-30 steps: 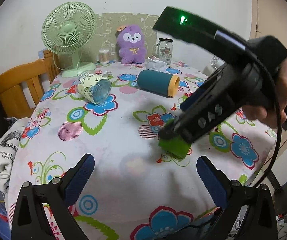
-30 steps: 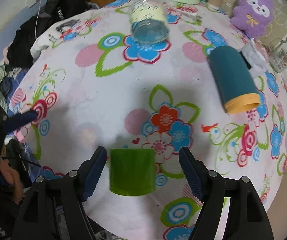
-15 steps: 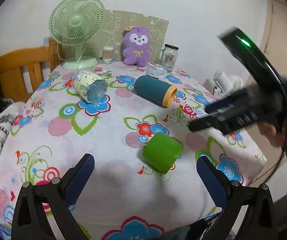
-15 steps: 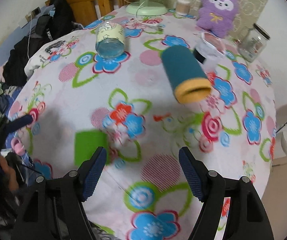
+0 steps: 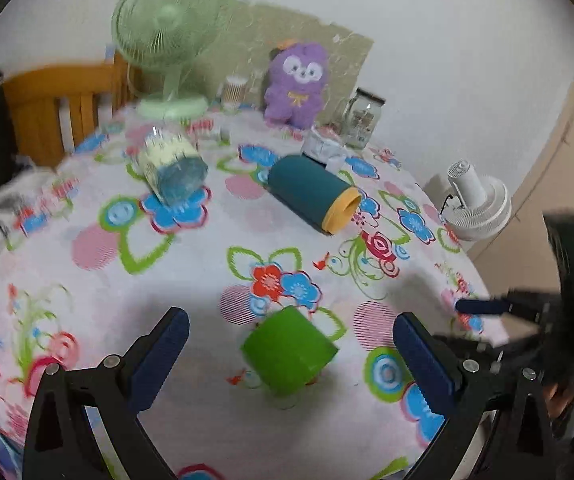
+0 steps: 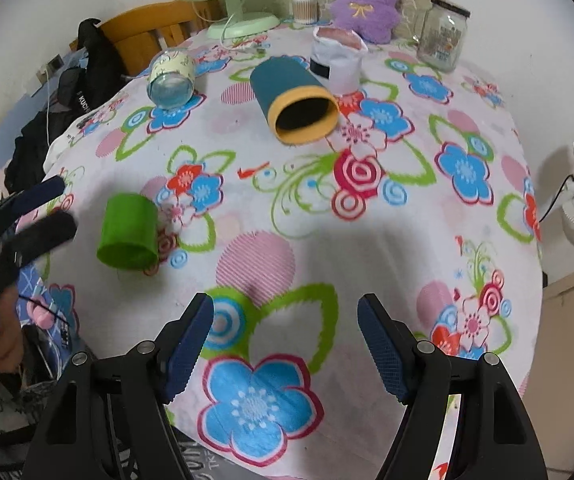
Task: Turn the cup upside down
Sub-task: 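Set the green cup on the table and open the right gripper, then bring the left gripper to the green cup and close on it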
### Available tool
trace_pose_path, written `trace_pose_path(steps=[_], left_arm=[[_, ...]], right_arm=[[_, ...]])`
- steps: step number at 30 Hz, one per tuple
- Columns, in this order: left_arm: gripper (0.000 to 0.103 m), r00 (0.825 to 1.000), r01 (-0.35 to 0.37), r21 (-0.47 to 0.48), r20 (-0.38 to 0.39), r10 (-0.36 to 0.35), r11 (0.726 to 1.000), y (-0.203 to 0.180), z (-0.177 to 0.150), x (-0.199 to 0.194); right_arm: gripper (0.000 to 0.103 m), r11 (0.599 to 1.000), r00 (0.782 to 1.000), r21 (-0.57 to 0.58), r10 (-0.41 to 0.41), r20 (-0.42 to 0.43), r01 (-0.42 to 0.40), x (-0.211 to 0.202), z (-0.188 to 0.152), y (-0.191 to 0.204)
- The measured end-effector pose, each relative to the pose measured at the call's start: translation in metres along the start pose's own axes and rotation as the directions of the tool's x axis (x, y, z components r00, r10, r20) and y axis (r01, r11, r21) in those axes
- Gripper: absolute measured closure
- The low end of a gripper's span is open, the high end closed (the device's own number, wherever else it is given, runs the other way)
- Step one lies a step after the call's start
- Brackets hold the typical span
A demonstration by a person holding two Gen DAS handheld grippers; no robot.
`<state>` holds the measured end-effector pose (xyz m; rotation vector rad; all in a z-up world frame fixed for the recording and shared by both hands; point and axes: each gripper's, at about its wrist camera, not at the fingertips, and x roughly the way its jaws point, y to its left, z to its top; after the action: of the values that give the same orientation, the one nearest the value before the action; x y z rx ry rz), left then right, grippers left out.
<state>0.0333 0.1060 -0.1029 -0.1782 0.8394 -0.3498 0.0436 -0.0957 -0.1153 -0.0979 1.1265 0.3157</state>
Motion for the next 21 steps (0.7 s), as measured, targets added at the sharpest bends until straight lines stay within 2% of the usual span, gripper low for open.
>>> trace_pose_path(steps=[2,8,14,21], left_arm=[[0.000,0.998,-0.006,-0.059,-0.060,0.002,0.998,0.003,0.006,0.013],[0.000,0.992,-0.039,-0.196,-0.122,0.015,0.980,0.018,0.014,0.033],[0.000,0.986,-0.063,-0.259,-0.163,0.021,0.964,0.022,0.017,0.043],[0.000,0.978,-0.082,-0.283,-0.210,0.021,0.956,0.014,0.016,0.054]], right_arm=[[0.026,1.000,1.000,0.003,0.008,0.002,-0.008,0.002,-0.004,-0.002],[0.026,1.000,1.000,0.004,0.028,0.010,-0.028,0.007,-0.015,-0.007],[0.026,0.998,0.998,0.022,0.061,0.032,-0.062,0.008,-0.024,-0.014],[0.026,0.997,0.996,0.023,0.069,0.051,-0.071,0.005,-0.039,-0.015]])
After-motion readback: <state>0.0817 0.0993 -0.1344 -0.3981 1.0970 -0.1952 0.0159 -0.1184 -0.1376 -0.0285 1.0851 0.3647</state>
